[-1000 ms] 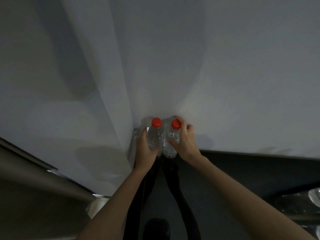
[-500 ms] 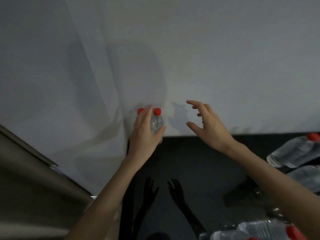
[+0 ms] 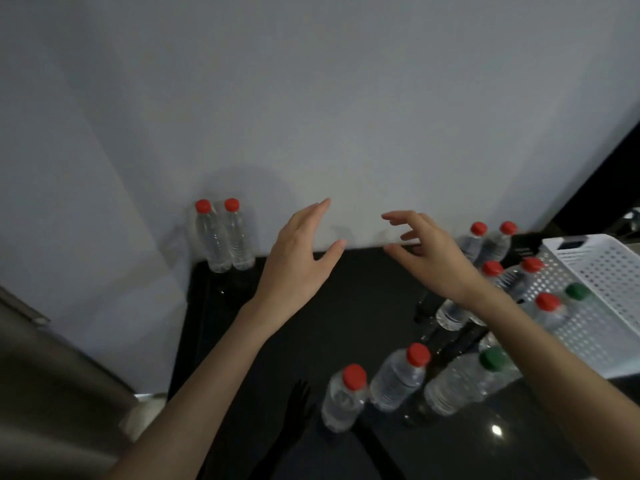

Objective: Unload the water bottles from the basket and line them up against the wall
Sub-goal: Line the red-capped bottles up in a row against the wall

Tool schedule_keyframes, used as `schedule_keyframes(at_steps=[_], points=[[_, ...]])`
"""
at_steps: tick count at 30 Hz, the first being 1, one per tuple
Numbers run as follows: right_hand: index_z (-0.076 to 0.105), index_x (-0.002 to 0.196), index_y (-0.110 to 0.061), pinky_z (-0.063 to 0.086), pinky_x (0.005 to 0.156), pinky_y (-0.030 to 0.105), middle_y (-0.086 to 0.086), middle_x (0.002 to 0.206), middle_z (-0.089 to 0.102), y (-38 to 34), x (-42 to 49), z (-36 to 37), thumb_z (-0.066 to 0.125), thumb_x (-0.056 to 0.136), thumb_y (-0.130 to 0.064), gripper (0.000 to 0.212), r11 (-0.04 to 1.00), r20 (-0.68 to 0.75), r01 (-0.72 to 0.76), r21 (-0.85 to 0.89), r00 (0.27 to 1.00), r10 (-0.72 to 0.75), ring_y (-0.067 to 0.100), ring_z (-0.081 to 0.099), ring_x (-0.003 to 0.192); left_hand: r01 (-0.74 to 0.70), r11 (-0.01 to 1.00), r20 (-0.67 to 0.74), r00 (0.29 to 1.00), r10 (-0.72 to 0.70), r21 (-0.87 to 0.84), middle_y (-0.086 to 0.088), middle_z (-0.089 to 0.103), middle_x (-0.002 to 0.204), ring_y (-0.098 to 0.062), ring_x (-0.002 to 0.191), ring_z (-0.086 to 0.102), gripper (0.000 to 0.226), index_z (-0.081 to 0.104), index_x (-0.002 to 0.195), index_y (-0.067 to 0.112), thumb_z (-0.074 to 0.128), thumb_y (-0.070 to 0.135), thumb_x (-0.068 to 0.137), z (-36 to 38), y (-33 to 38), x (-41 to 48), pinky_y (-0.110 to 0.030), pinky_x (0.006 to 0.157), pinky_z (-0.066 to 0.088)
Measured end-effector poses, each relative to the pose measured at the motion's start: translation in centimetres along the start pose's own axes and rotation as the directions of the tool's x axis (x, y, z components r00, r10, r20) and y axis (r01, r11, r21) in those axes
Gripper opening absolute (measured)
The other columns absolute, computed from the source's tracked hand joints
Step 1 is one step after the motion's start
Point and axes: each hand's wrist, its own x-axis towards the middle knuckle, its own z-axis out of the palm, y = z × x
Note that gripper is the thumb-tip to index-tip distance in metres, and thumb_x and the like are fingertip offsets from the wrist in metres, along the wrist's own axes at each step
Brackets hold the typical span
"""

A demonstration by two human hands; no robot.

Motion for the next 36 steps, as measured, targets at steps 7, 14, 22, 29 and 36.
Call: schedule_keyframes(at_steps=[7,14,22,29,36], points=[[0.050,0.131,-0.026,0.039,0.080,0.007,-0.007,0.122,0.051,3.5,-7.8,-1.3,0.065,0.090,-0.023,0.044,0.998,0.129,0.008,0.057,0.992,-0.015,0.008,0.054,0.103,0.141,0.990,-0.008,0.990,-0.141,-0.006,0.006,0.038,0.151,-0.008,0.139,0.034,0.060,0.035,0.148,0.025,0.058,0.036,0.093,6.1,4.3,-7.4,-0.027,0.112,0.031],[0.040,0.139,-0.025,0.039,0.099,0.027,0.001,0.136,0.043,5.9,-13.2,2.9,0.064,0.089,-0.025,0.055,0.989,0.274,-0.067,0.134,0.961,0.028,0.015,0.046,0.120,0.443,0.893,-0.004,0.896,-0.444,-0.086,0.007,0.028,0.157,-0.010,0.144,0.026,0.093,0.014,0.153,0.031,0.072,0.041,0.081,9.4,3.6,-15.3,-0.029,0.112,0.025],[0.037,0.131,-0.040,0.049,0.093,0.030,-0.005,0.115,0.053,8.8,-15.6,7.7,0.073,0.079,-0.007,0.072,0.944,0.238,-0.131,0.304,0.970,0.058,0.012,0.057,0.105,0.605,0.771,0.025,0.790,-0.613,-0.199,0.004,0.045,0.145,-0.011,0.134,0.043,0.100,0.025,0.150,0.029,0.085,0.029,0.069,13.8,-0.2,-18.2,-0.038,0.113,0.035],[0.037,0.121,-0.038,0.052,0.087,0.034,-0.003,0.113,0.058,10.5,-15.6,8.8,0.076,0.074,-0.015,0.065,0.919,0.319,-0.233,0.317,0.939,0.128,0.011,0.060,0.102,0.594,0.779,-0.031,0.791,-0.611,-0.204,0.012,0.061,0.113,-0.009,0.108,0.060,0.069,0.047,0.123,0.031,0.086,0.025,0.067,15.9,-2.1,-18.4,-0.038,0.097,0.051],[0.038,0.118,-0.038,0.055,0.087,0.037,-0.008,0.108,0.060,9.9,-15.0,9.5,0.075,0.075,-0.020,0.060,0.927,0.318,-0.243,0.286,0.936,0.147,0.009,0.062,0.099,0.580,0.800,-0.025,0.807,-0.590,-0.154,0.015,0.065,0.103,-0.005,0.101,0.064,0.071,0.049,0.121,0.033,0.088,0.031,0.062,15.2,-3.7,-17.7,-0.031,0.093,0.052]])
